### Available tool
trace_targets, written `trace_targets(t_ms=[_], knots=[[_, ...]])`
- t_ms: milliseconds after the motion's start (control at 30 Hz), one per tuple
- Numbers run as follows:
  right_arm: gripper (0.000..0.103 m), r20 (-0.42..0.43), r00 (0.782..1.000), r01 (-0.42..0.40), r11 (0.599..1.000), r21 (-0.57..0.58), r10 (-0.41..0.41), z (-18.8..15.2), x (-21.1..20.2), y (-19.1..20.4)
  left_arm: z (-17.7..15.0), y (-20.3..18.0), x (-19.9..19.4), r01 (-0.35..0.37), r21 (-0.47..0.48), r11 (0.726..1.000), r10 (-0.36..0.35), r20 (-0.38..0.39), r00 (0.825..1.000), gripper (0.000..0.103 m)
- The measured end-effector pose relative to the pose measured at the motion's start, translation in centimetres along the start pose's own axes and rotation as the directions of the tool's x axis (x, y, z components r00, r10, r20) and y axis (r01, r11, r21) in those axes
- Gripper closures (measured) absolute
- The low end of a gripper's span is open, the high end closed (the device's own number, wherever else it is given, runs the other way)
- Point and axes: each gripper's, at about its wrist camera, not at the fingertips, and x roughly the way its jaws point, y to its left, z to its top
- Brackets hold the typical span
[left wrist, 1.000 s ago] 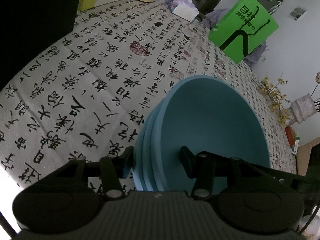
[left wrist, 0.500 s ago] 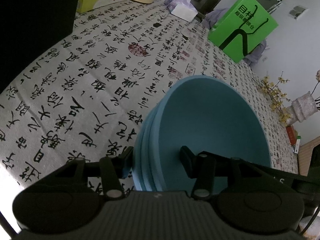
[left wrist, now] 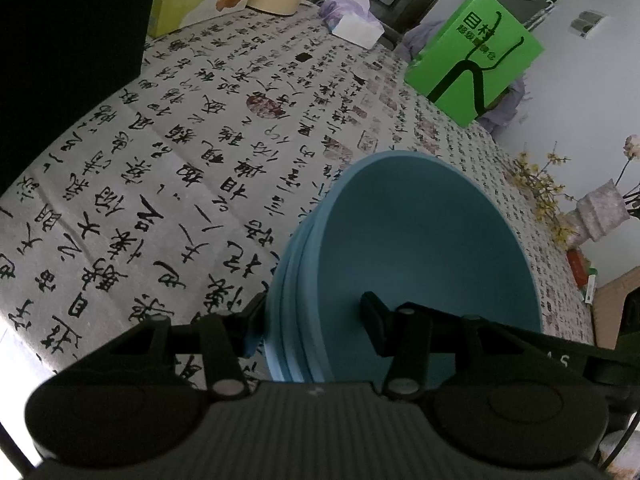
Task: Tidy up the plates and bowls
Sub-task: 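Lift the stack of three blue bowls off the table with both grippers, then carry the blue bowl stack with both grippers toward the white plates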
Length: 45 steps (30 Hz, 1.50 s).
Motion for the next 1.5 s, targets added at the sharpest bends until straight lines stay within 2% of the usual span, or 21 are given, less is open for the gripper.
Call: trace_targets(t_ms=[1500], knots=[[0.058,0.068,0.997,-0.024,1.0,0.008,0.023,-1.7,-4.7,-1.4,-2.0,-3.7,-2.0,0.009,0.059,0.998,-0.012,0.05,0.999,0.052]])
